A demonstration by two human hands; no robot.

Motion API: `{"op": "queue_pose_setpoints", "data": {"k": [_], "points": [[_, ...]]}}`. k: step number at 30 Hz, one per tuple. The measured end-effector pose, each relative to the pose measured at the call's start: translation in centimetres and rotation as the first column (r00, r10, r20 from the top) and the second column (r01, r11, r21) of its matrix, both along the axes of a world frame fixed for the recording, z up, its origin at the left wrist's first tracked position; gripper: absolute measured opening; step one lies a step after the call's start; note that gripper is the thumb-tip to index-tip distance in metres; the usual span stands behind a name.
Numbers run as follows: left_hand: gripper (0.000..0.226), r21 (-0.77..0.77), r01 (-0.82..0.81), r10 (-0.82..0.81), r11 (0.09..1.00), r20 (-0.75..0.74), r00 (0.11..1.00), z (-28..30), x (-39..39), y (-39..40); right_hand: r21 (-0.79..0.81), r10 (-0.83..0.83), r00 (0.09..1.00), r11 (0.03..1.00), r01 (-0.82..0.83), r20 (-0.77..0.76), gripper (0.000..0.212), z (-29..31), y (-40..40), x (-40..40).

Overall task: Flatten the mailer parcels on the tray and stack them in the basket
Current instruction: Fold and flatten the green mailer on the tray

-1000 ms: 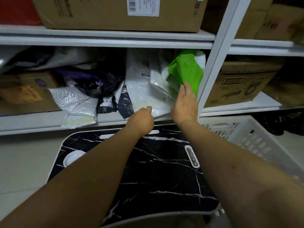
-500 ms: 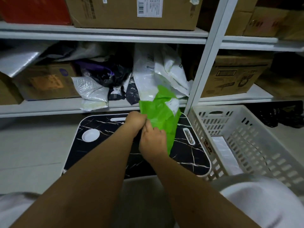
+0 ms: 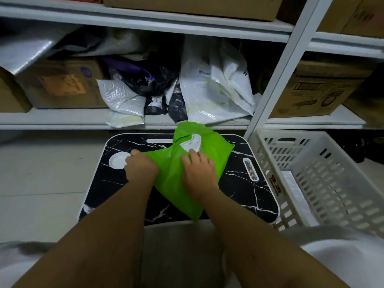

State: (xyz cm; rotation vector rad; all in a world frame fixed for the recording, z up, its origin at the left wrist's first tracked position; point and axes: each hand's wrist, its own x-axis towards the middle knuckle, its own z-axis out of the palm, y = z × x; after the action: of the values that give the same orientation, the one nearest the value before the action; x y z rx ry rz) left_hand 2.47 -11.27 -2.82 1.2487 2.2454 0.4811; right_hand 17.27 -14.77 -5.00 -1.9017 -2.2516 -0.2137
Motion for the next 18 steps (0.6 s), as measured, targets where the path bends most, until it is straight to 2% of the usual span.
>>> {"op": "queue_pose_setpoints", "data": {"k": [1, 2, 3, 4, 6, 8, 10, 12, 16, 18], "points": [[0.047, 0.058, 0.048, -0.041, 0.997, -0.126, 0.991, -0.8, 0.1, 0.2, -0.093, -0.009, 0.999, 0.996, 0.013, 0.042, 0.050, -0.5, 0.2, 0.4], [0.052, 0.133, 0.205, -0.153, 0.970, -0.322, 0.934, -1.8, 0.5, 0.3, -0.160, -0.006, 0.998, 0.987, 0.017, 0.066, 0.059, -1.1, 0.4, 0.7], [0.056, 0.155, 0.399, -0.290, 0.904, -0.463, 0.837, -2.8, 1.0, 0.1, -0.195, 0.001, 0.998, 0.981, 0.012, 0.070, 0.063, -1.6, 0.5, 0.9], [0.058, 0.130, 0.556, -0.411, 0.821, -0.541, 0.734, -4.0, 1.7, 0.1, -0.212, 0.006, 0.998, 0.977, 0.007, 0.062, 0.064, -2.2, 0.7, 1.0], [0.061, 0.046, 0.662, -0.533, 0.748, -0.554, 0.640, -5.2, 2.7, -0.1, -0.263, -0.012, 1.000, 0.965, 0.014, 0.010, 0.064, -3.5, 0.7, 1.0], [0.075, 0.004, 0.687, -0.599, 0.727, -0.487, 0.636, -6.1, 3.6, -0.6, -0.355, -0.022, 1.000, 0.935, 0.014, -0.020, 0.070, -5.1, 0.6, 0.9], [0.076, -0.014, 0.710, -0.630, 0.704, -0.476, 0.614, -7.6, 4.3, -1.1, -0.421, 0.004, 1.000, 0.907, 0.000, 0.007, 0.079, -6.6, 0.4, 0.9], [0.063, -0.044, 0.698, -0.645, 0.715, -0.426, 0.634, -8.8, 4.5, -1.3, -0.430, 0.045, 0.997, 0.903, -0.017, 0.056, 0.081, -7.3, 0.3, 0.9], [0.069, -0.118, 0.648, -0.643, 0.752, -0.344, 0.684, -10.1, 4.4, -1.4, -0.432, 0.076, 0.991, 0.902, -0.021, 0.110, 0.087, -8.0, 0.5, 0.8], [0.063, -0.164, 0.641, -0.660, 0.750, -0.264, 0.704, -10.2, 4.5, -1.0, -0.430, 0.077, 0.988, 0.903, -0.012, 0.133, 0.091, -8.2, 0.5, 0.7]]}}
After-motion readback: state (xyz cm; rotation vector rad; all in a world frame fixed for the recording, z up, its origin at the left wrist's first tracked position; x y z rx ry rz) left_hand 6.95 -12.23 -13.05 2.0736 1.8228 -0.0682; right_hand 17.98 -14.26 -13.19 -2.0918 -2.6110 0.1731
